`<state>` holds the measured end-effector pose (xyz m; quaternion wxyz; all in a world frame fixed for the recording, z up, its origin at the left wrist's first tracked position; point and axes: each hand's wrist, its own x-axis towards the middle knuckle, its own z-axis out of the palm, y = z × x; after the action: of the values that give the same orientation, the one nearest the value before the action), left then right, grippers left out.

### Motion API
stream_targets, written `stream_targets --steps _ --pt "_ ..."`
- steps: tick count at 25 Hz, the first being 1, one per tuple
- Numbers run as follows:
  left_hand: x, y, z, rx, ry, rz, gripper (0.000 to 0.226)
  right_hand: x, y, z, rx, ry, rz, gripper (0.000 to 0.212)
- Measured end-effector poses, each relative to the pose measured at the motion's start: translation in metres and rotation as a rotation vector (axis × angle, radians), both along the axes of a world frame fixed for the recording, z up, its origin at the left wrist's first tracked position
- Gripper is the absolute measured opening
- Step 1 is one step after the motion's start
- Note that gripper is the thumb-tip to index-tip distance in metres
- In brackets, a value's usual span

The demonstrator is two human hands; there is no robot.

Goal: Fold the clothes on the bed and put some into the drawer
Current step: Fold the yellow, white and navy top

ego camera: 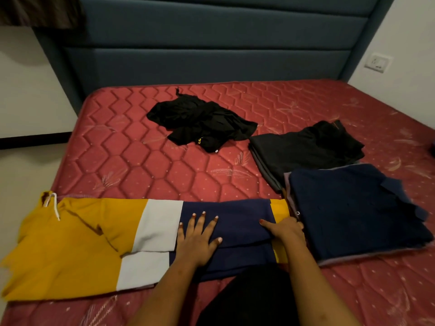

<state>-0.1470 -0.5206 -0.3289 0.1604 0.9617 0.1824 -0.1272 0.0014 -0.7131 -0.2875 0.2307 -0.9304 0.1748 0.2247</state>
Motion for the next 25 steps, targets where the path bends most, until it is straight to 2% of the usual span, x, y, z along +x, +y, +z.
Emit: stream_targets --steps 2,3,4,6,9,11,12,13,14,15,16,17,18,20,22,25 --pt "0.003 0.002 0.01 -0.078 0.017 -0.011 0.058 0.009 0.001 0.006 0.257 0.047 -0.024 0.107" --pt "0.004 0.002 0.017 -0.214 -0.025 0.027 0.058 0.017 0.003 0.008 0.363 0.037 -0.016 0.101" --pt "0.002 0.001 0.025 -0.439 -0.103 0.135 0.059 0.022 0.008 0.011 0.441 -0.008 -0.011 0.091" --pt "-0.006 0.002 0.043 -0.923 -0.312 0.465 0.055 0.007 0.032 0.057 0.462 -0.108 0.09 0.078" --pt "-0.029 0.021 0.066 -1.428 -0.553 0.837 0.036 -0.032 0.085 0.108 0.256 -0.21 0.453 0.078" --pt "-0.047 0.044 0.066 -1.612 -0.598 0.975 0.038 -0.07 0.131 0.117 0.184 -0.26 0.686 0.09" --pt "-0.056 0.053 0.065 -1.67 -0.597 0.988 0.044 -0.09 0.151 0.111 0.249 -0.232 0.771 0.091" --pt "-0.064 0.059 0.061 -1.738 -0.59 0.981 0.052 -0.106 0.167 0.098 0.343 -0.199 0.834 0.081" --pt "-0.073 0.063 0.053 -1.782 -0.583 0.992 0.058 -0.119 0.18 0.084 0.43 -0.193 0.874 0.061" --pt "-0.08 0.061 0.05 -1.79 -0.554 0.997 0.06 -0.129 0.186 0.073 0.448 -0.208 0.889 0.039" --pt "-0.082 0.058 0.046 -1.759 -0.508 0.992 0.058 -0.133 0.186 0.062 0.439 -0.235 0.913 0.027" --pt "-0.082 0.057 0.041 -1.703 -0.465 0.978 0.051 -0.134 0.181 0.053 0.373 -0.275 0.955 0.028" --pt "-0.081 0.057 0.038 -1.554 -0.455 0.938 0.048 -0.133 0.174 0.045 0.287 -0.329 1.018 0.038" --pt "-0.074 0.061 0.033 -1.191 -0.483 0.809 0.074 -0.124 0.155 0.025 0.067 -0.442 1.13 0.057" --pt "-0.066 0.066 0.036 -1.049 -0.505 0.739 0.08 -0.121 0.142 0.009 -0.034 -0.463 1.202 0.067" --pt "-0.062 0.078 0.027 -0.908 -0.452 0.748 0.072 -0.123 0.144 -0.011 -0.029 -0.463 1.277 0.085"
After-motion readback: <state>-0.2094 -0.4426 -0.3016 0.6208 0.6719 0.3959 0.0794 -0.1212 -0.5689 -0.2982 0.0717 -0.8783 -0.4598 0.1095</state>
